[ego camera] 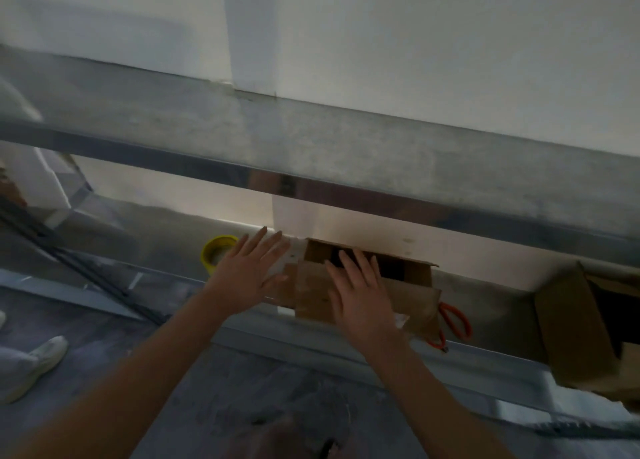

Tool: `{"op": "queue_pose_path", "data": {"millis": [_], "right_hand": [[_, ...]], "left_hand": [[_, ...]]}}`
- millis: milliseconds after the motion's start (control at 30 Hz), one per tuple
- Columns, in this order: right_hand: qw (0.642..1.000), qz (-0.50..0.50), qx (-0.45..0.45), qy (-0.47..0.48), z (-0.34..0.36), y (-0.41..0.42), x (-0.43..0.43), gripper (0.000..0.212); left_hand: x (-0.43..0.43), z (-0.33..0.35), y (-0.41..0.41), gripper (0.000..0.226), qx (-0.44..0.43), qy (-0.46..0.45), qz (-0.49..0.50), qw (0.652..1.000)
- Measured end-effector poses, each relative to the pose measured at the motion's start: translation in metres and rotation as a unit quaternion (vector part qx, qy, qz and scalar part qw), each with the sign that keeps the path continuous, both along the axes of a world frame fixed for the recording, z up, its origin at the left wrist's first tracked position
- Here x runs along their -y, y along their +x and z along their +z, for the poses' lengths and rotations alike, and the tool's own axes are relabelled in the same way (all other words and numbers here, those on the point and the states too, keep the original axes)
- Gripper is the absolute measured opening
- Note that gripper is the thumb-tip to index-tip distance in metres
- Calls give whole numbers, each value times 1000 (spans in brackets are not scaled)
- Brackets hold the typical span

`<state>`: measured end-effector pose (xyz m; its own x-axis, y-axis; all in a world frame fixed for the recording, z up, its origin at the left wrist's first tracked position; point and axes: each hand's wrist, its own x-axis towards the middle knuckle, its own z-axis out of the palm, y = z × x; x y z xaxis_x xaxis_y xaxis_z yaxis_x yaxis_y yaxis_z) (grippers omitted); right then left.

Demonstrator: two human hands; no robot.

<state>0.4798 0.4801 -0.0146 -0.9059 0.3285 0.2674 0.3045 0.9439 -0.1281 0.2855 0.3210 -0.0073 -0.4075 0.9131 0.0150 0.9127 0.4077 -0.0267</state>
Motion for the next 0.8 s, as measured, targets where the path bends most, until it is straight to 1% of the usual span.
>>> {"op": "queue_pose_path", "data": {"millis": [100, 133, 200, 267, 333, 400, 467, 533, 667, 800], "right_hand": [[999, 45, 4, 15, -7, -35, 43, 46], [998, 56, 7, 9, -13, -47, 57, 46], [998, 59, 12, -15, -27, -72, 82, 49], [998, 31, 37, -39, -42, -96, 101, 52], [993, -11, 85, -75, -57, -118, 115, 54], [981, -52, 124, -138, -78, -137, 121, 57], [962, -97, 164, -198, -96, -152, 121, 59], [955, -127, 179, -202, -108, -162, 120, 59], [950, -174, 175, -193, -113, -179, 123, 51], [954, -177, 163, -180, -116, -198, 123, 30]], "left_hand": [[41, -3, -25, 67, 13, 12, -14, 1000], [52, -8, -35, 69, 12, 11, -14, 1000], [70, -17, -55, 75, 24, -18, -13, 999], [81, -30, -75, 71, 47, -35, -14, 998], [87, -44, -95, 67, 58, -49, -15, 997], [90, -63, -114, 64, 72, -64, -28, 995], [92, -85, -130, 66, 95, -94, -37, 990], [95, -102, -142, 68, 110, -107, -38, 987], [97, -112, -154, 66, 132, -66, -66, 987], [99, -119, -164, 67, 128, -36, -92, 987]]}}
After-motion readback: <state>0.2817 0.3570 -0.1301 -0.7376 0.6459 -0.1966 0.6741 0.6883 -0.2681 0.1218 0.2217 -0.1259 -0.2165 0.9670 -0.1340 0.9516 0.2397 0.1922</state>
